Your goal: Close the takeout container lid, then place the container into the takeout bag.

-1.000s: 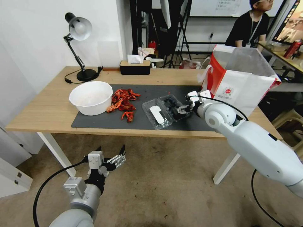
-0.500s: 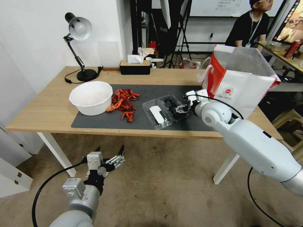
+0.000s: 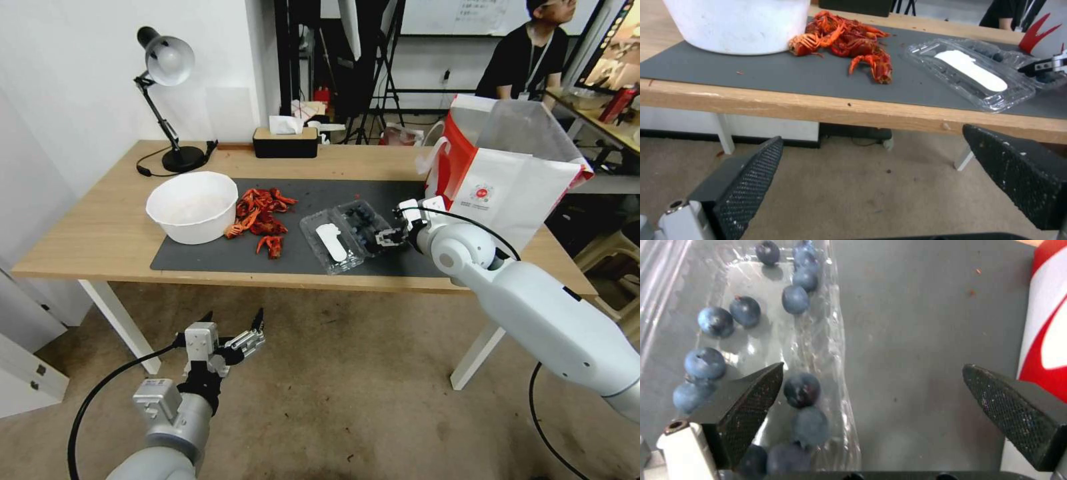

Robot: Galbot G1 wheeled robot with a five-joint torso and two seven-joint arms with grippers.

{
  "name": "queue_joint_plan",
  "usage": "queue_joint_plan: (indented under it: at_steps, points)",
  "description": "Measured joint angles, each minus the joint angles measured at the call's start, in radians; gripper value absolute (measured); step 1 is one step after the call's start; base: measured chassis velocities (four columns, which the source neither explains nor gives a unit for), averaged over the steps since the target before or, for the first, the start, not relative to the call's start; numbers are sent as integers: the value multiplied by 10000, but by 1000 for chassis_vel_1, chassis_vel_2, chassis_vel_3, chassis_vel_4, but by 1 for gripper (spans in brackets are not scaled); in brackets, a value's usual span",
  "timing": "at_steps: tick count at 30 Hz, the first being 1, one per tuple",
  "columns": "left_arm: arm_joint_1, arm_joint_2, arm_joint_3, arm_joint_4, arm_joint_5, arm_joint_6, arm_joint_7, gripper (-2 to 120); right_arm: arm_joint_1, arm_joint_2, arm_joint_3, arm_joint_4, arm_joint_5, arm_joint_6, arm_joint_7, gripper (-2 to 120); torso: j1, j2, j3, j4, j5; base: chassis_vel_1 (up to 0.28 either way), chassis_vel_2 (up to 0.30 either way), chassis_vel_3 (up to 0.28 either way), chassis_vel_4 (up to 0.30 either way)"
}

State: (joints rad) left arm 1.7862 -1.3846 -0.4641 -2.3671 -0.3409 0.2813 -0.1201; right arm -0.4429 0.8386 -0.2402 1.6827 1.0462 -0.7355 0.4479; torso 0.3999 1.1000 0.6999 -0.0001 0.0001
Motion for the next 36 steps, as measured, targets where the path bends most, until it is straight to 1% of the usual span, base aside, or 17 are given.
queue_joint_plan:
  at_steps: [20, 22, 28, 35, 36]
  points:
    - [2, 80, 20, 25, 13, -138, 5, 100, -549, -224, 349, 508, 347, 2, 607, 100, 1, 0, 0, 1, 0, 0, 0, 0, 0]
    - [29, 81, 22, 32, 19, -181, 5, 100, -705, -312, 419, 720, 449, 2, 872, 100, 1, 0, 0, 1, -1, 0, 0, 0, 0]
    - [44, 81, 48, 59, 32, -278, 5, 100, -900, -393, 529, 939, 720, 2, 1206, 100, 1, 0, 0, 0, -1, 0, 0, 0, 0]
    - [83, 74, 103, 58, 105, -333, 5, 100, -1151, -513, 716, 1445, 1685, 2, 2152, 100, 0, 0, 0, 0, -1, 0, 0, 0, 0]
    - [83, 74, 103, 58, 105, -333, 5, 100, -1151, -513, 716, 1445, 1685, 2, 2152, 100, 0, 0, 0, 0, -1, 0, 0, 0, 0]
